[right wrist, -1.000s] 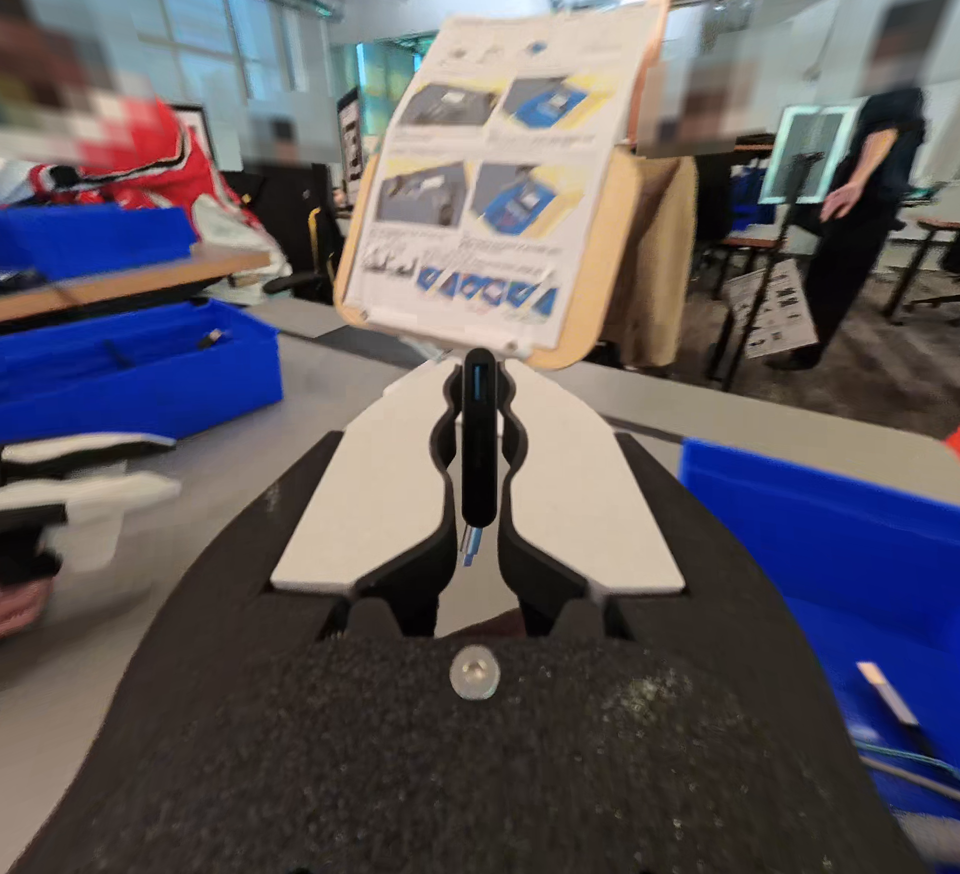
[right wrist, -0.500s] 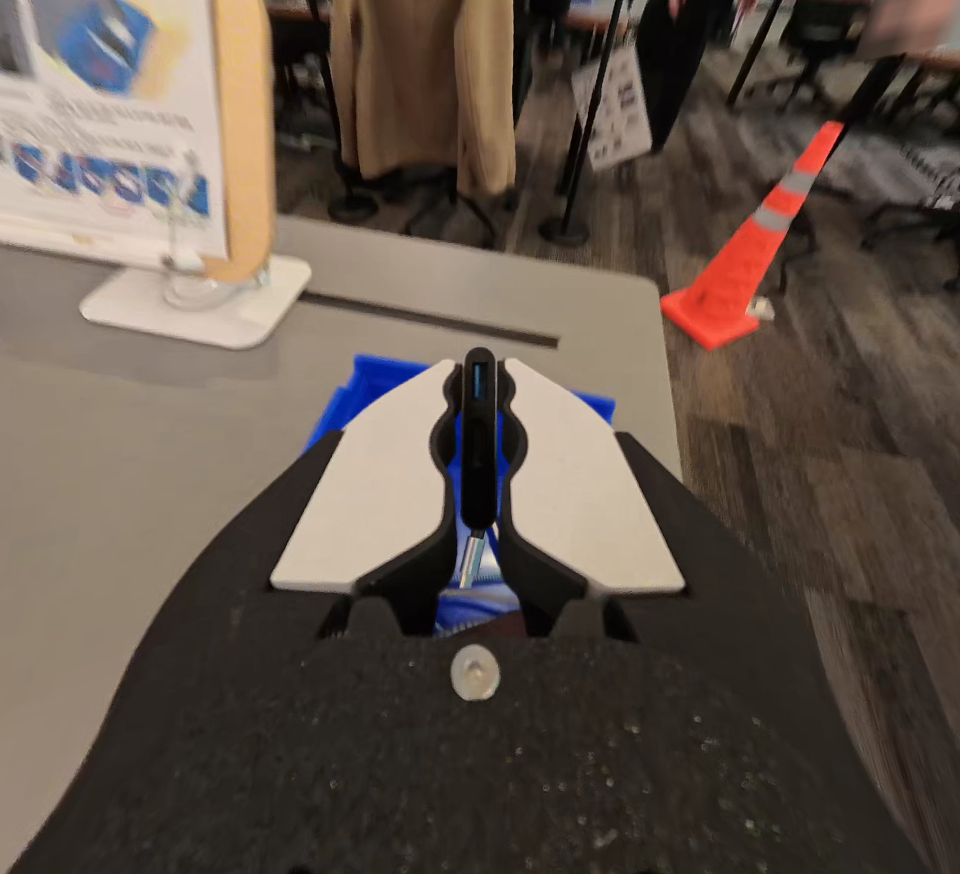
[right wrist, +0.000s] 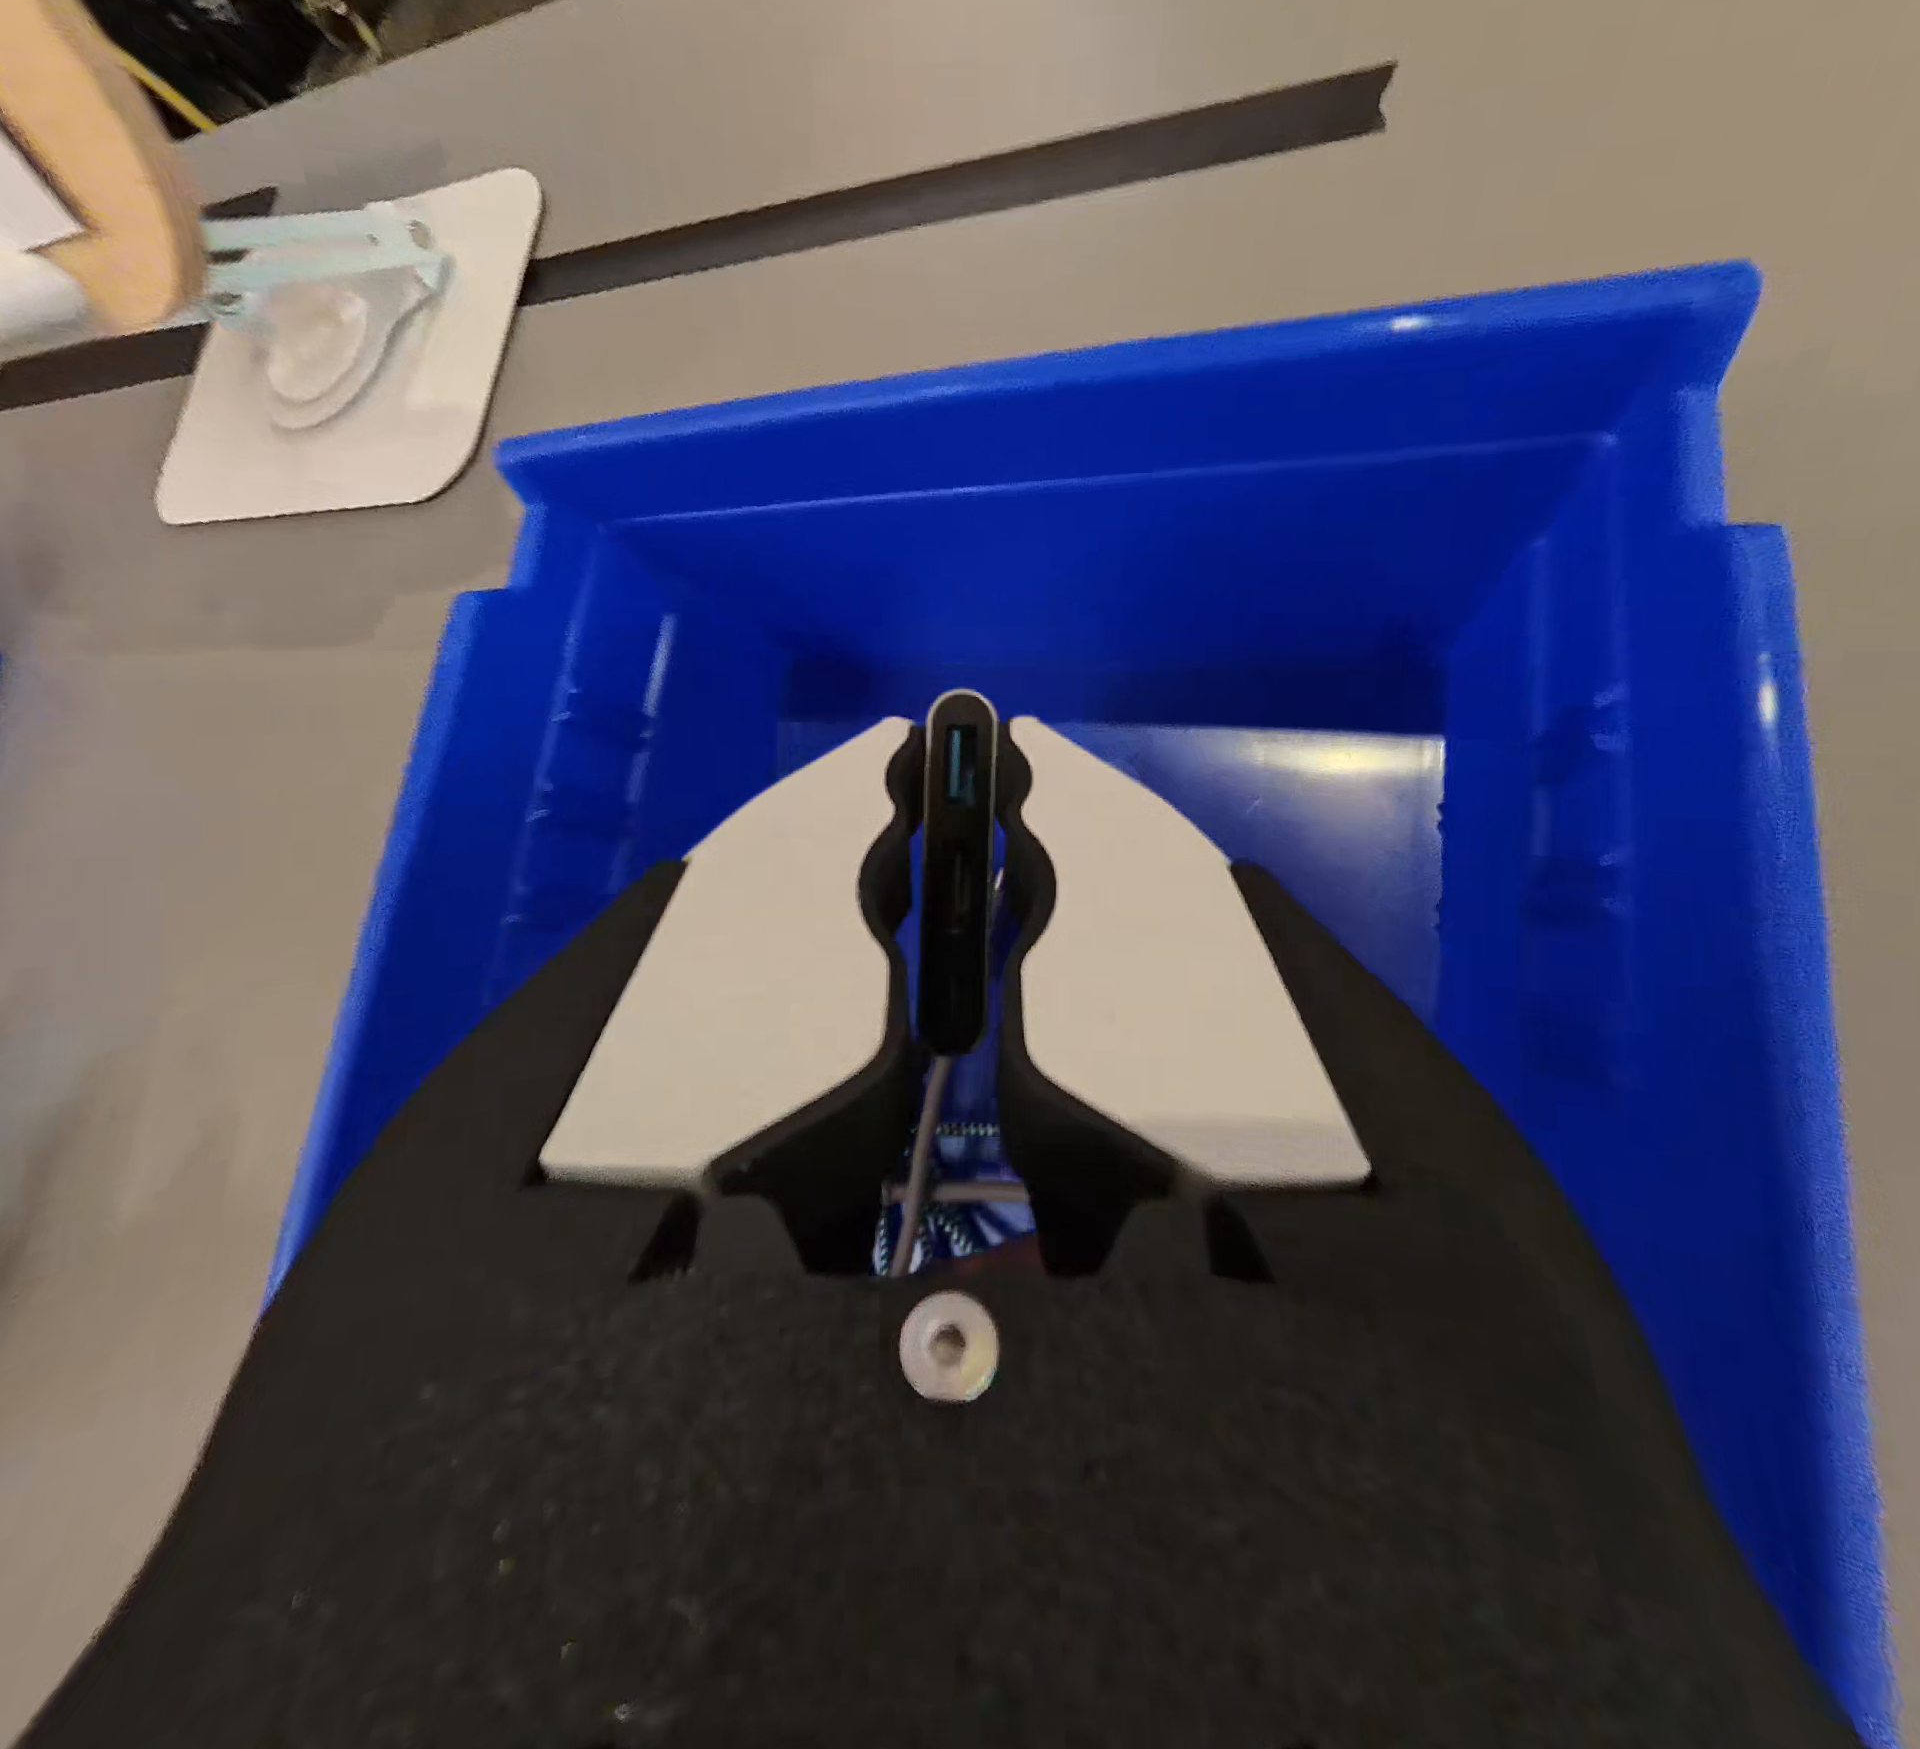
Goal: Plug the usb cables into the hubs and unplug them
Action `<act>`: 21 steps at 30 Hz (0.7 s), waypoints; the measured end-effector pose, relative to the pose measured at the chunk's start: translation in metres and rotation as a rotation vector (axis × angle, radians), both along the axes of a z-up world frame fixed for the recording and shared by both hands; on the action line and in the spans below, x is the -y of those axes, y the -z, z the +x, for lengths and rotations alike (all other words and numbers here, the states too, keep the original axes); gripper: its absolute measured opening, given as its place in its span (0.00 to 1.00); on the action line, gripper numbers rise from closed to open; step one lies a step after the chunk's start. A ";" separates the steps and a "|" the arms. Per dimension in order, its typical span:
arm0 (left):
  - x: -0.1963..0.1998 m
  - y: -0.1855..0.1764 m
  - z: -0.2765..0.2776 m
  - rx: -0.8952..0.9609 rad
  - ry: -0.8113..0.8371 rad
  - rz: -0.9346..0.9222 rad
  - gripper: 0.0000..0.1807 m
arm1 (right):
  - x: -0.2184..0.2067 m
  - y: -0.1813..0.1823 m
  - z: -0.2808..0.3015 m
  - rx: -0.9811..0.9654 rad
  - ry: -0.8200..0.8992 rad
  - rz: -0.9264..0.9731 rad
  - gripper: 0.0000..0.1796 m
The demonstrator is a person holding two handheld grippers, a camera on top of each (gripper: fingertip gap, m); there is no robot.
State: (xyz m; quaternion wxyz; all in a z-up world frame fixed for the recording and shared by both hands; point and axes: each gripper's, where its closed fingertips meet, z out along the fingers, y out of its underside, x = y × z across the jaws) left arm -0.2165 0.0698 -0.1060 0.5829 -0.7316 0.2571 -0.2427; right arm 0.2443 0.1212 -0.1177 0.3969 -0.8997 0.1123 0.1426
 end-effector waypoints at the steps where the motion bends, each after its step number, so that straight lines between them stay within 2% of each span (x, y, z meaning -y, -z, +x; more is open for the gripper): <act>1: 0.000 0.000 0.000 -0.002 0.000 -0.001 0.35 | -0.001 0.006 0.003 0.004 0.020 -0.009 0.07; 4: 0.000 0.001 0.000 -0.006 0.003 -0.005 0.35 | 0.002 0.019 0.021 0.132 0.071 -0.058 0.11; 7: 0.000 0.002 0.000 -0.006 0.003 -0.008 0.35 | 0.010 0.034 0.032 0.282 0.077 -0.130 0.23; 9: -0.001 0.003 0.000 -0.009 -0.002 -0.015 0.35 | 0.012 0.033 0.037 0.346 0.122 -0.093 0.24; 11: -0.002 0.003 0.000 -0.011 -0.007 -0.022 0.36 | 0.017 0.018 0.044 0.468 0.181 -0.055 0.27; 13: -0.003 0.003 -0.002 -0.004 -0.012 -0.024 0.36 | 0.024 -0.020 0.030 0.589 0.201 0.066 0.27; 16: -0.004 0.004 -0.003 0.001 -0.021 -0.036 0.36 | 0.043 -0.089 -0.045 0.612 0.136 0.353 0.25; 18: -0.005 0.005 -0.003 -0.002 -0.025 -0.042 0.36 | 0.062 -0.119 -0.121 0.512 0.011 0.546 0.22; 19: -0.006 0.005 -0.003 -0.005 -0.027 -0.042 0.36 | 0.072 -0.122 -0.160 0.436 -0.068 0.615 0.20; 21: -0.005 0.005 -0.003 -0.007 -0.030 -0.036 0.36 | 0.086 -0.105 -0.235 0.271 -0.244 0.660 0.21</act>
